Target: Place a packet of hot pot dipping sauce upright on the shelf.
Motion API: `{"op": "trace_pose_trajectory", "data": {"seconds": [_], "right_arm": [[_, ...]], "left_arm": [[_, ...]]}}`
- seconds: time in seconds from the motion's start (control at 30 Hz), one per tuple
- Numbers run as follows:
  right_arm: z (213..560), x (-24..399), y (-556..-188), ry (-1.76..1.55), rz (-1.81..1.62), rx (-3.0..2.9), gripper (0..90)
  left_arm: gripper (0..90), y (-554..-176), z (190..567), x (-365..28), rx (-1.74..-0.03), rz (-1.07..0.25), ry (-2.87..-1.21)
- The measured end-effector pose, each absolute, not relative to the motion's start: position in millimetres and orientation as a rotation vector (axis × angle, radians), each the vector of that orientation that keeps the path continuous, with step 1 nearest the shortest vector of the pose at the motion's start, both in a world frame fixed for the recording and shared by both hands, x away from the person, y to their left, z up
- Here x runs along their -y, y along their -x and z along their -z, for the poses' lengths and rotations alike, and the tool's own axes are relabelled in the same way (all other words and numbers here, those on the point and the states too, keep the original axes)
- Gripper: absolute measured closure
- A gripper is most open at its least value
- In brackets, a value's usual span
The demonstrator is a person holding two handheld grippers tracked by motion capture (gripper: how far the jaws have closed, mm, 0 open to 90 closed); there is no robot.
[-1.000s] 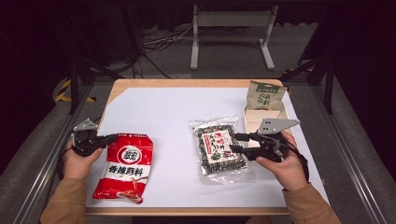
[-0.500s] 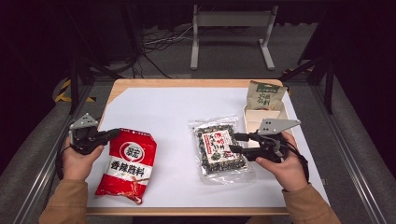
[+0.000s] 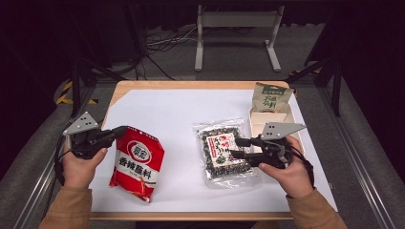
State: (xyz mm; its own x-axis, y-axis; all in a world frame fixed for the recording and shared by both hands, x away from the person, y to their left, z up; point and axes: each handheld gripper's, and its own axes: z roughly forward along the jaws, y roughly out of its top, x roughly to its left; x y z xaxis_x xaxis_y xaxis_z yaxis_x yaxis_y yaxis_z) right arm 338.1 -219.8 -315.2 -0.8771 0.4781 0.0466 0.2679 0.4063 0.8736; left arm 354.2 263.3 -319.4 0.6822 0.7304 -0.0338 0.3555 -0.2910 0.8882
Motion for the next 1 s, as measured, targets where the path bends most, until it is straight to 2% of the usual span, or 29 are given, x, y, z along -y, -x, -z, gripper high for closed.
{"op": "trace_pose_trajectory", "data": {"seconds": [0.47, 1.0], "right_arm": [[309.0, 207.7, -338.8, -0.606, -1.473, -2.446, 52.8], [312.7, 166.5, -355.3, -0.52, -1.444, -2.499, 45.3]], "left_arm": [[89.9, -328.4, 296.1, -231.3, -0.637, -0.473, -1.871], [89.9, -319.6, 289.5, -217.4, -0.562, -0.458, -1.875]]}}
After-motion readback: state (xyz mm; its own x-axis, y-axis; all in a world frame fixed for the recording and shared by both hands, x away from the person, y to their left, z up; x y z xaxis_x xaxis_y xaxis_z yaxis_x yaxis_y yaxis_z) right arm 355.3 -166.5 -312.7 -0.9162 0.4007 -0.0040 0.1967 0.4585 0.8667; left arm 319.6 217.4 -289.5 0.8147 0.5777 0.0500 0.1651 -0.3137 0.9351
